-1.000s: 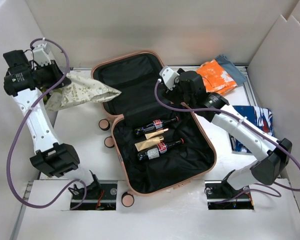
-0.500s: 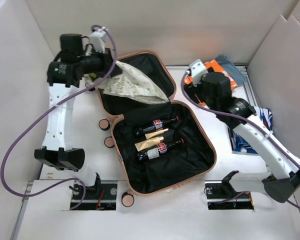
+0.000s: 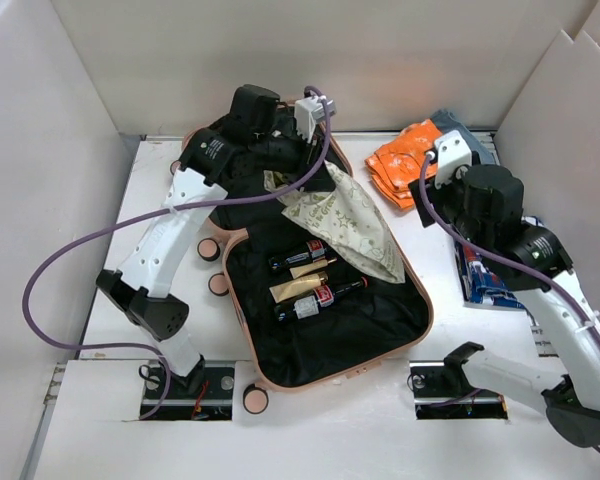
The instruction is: Pack the luggage
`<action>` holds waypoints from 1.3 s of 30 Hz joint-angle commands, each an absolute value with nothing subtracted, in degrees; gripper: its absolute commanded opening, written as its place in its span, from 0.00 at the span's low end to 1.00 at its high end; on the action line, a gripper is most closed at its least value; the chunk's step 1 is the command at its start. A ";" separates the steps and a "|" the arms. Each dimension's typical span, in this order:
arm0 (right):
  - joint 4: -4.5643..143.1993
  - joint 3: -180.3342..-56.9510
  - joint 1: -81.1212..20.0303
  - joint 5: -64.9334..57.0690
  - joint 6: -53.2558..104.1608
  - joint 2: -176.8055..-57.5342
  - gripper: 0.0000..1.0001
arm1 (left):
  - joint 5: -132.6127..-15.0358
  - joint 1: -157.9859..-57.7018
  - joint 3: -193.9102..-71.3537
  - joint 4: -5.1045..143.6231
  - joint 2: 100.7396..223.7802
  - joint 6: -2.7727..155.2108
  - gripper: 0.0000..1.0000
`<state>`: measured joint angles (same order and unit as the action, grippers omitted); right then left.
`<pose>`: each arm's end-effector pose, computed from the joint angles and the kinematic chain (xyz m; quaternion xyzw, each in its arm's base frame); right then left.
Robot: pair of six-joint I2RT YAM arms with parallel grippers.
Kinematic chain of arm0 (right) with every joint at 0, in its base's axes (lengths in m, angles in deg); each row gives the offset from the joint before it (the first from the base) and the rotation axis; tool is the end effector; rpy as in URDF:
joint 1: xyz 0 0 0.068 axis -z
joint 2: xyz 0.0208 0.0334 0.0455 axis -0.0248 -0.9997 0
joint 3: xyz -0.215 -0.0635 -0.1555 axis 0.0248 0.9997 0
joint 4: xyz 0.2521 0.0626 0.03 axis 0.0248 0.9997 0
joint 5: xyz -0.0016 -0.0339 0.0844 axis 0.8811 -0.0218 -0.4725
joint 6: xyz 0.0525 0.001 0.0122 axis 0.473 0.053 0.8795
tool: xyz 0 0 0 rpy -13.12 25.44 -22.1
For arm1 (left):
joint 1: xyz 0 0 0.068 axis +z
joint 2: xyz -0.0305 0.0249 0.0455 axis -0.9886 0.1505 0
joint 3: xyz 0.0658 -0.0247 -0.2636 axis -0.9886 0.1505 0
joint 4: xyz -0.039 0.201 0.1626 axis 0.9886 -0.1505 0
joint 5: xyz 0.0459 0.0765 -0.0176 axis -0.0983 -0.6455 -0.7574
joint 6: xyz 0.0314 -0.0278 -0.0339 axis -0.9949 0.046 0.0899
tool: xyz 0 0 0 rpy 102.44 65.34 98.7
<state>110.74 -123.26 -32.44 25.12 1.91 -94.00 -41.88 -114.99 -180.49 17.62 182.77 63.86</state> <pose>0.1648 0.0839 0.4498 -0.2273 0.7779 -0.0803 0.5803 0.2685 -0.2062 0.4875 0.4103 0.7040 -0.4205 0.3990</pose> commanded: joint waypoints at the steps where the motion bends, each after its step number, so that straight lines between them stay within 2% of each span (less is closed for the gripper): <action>1: 114.85 -122.81 -33.40 23.48 6.68 -92.00 0.77 | -41.22 -114.30 -183.33 25.76 181.60 67.36 0.00; 4: 115.57 -121.49 -35.51 24.98 8.61 -90.06 0.77 | -38.58 -116.93 -180.09 26.46 180.81 66.75 0.00; 9: 118.37 -121.23 -38.16 26.46 11.16 -88.83 0.77 | -43.76 -125.02 -180.08 26.80 180.19 66.13 0.00; 13: 119.52 -121.76 -40.52 28.14 13.53 -88.21 0.76 | -49.46 -125.55 -176.93 29.52 176.35 70.87 0.00; 16: 120.05 -121.76 -41.15 28.14 14.77 -87.59 0.76 | -48.43 -125.55 -165.08 34.79 170.81 74.65 0.00; 22: 120.67 -119.74 -42.19 28.67 15.91 -86.45 0.76 | -52.81 -129.51 -156.72 35.16 168.94 77.02 0.00; 28: 120.67 -118.59 -42.73 28.15 16.44 -85.92 0.76 | -56.16 -129.51 -157.32 35.08 169.12 77.74 0.00; 31: 120.67 -116.84 -42.73 26.13 16.97 -85.92 0.77 | -56.77 -129.51 -149.88 33.85 166.06 77.12 0.00; 33: 120.14 -115.26 -42.73 23.15 16.97 -85.92 0.78 | -56.16 -129.51 -140.39 33.85 164.12 76.51 0.00; 35: 118.57 -111.66 -42.73 17.18 16.97 -85.92 0.78 | -55.02 -130.04 -135.54 33.85 162.97 75.71 0.00; 37: 116.45 -108.33 -43.25 12.96 16.35 -85.92 0.79 | -53.53 -130.04 -129.56 35.16 161.57 75.02 0.18; 39: 116.45 -107.00 -43.78 8.92 16.35 -85.92 0.81 | -52.99 -130.82 -126.92 35.69 159.19 73.18 0.43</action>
